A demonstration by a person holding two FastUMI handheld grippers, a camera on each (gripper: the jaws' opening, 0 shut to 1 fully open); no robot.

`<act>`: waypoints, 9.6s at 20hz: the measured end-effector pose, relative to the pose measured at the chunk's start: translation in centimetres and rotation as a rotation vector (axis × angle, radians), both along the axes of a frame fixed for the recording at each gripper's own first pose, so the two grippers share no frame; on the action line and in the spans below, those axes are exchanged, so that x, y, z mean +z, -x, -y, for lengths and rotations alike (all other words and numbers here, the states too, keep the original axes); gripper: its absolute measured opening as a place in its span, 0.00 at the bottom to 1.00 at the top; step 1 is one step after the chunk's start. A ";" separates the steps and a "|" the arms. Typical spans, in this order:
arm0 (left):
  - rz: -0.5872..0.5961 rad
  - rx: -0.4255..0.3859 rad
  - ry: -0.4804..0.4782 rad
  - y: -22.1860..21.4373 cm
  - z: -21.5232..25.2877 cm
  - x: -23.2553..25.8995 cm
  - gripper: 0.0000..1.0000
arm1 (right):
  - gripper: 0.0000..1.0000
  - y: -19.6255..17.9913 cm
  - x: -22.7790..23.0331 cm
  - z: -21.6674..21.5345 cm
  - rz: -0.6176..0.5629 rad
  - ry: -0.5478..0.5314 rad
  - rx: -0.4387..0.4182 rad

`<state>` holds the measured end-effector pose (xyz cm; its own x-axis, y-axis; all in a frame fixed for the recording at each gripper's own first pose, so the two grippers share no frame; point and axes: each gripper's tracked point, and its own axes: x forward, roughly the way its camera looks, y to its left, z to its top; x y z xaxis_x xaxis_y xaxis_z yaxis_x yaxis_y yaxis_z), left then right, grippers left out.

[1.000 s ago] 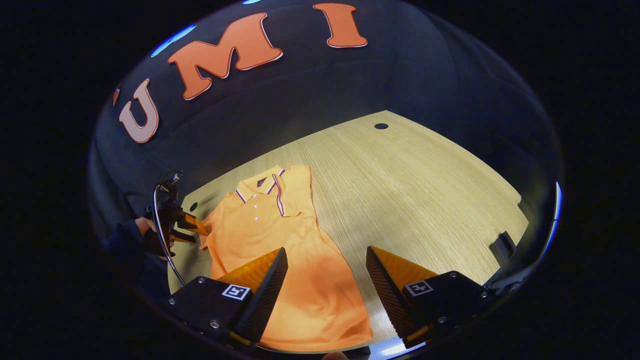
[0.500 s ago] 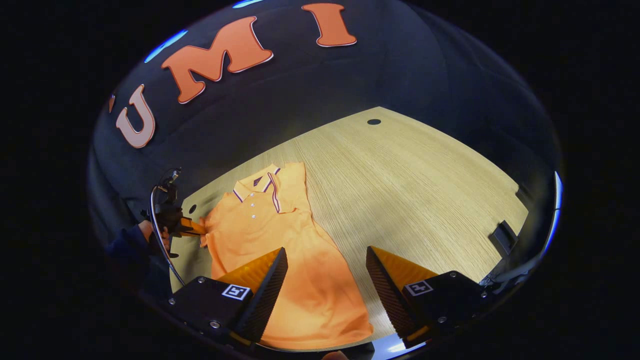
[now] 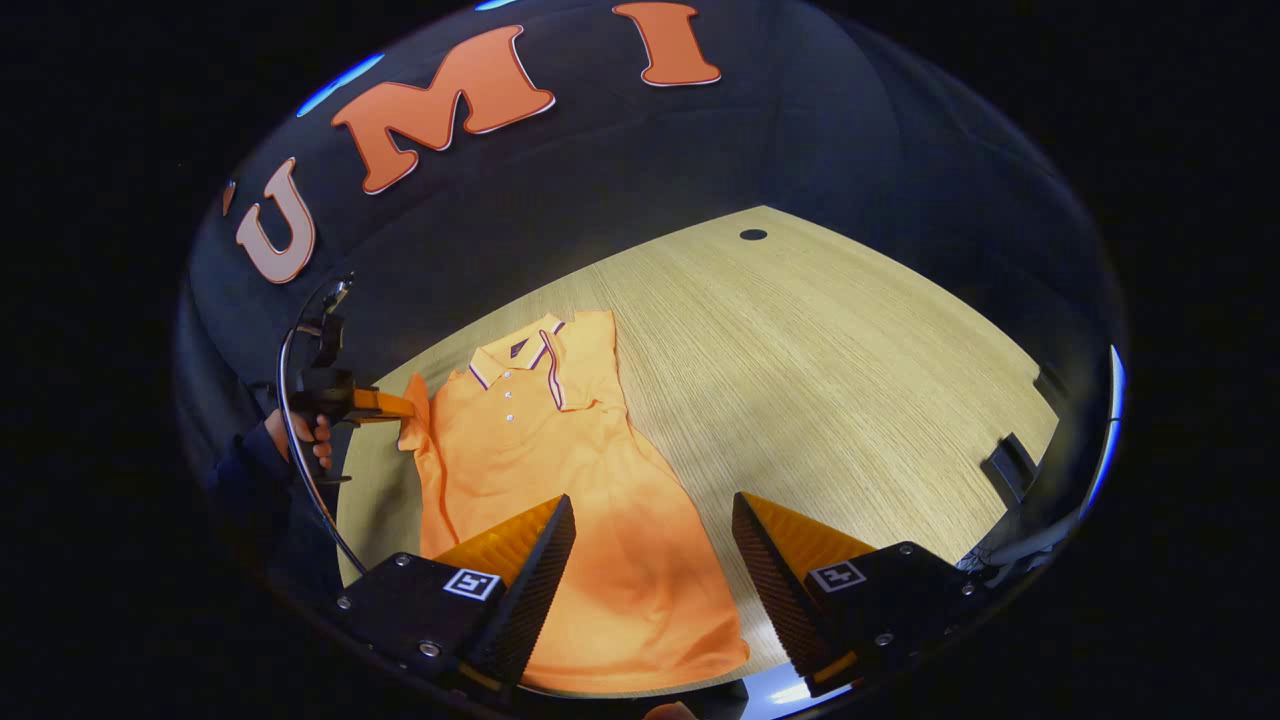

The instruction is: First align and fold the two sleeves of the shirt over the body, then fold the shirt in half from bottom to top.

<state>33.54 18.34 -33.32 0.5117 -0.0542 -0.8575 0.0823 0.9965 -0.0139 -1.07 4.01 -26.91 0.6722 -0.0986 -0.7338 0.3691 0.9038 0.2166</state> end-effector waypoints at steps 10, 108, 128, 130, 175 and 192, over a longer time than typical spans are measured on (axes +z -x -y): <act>-0.028 -0.096 0.152 -1.2 7.6 -1.9 0.19 | 0.97 3.1 -0.3 0.3 -0.029 0.001 -0.056; 0.120 -0.016 -0.085 38.3 5.4 -5.1 0.02 | 0.16 11.0 -11.1 -1.8 -0.260 0.192 0.444; 0.140 0.101 0.006 37.6 6.1 -2.6 0.02 | 0.01 9.0 -7.9 -2.7 -0.169 -0.042 0.451; 0.171 0.124 0.020 36.7 6.5 -1.3 0.02 | 0.00 8.1 -6.9 -2.5 -0.135 -0.058 0.464; 0.361 -0.029 0.122 -1.4 3.3 7.3 0.02 | 0.01 -26.7 0.1 -0.2 0.071 0.031 0.307; 0.327 0.015 0.052 -10.8 2.1 3.7 0.03 | 0.06 -35.3 -2.7 2.3 0.000 0.058 0.146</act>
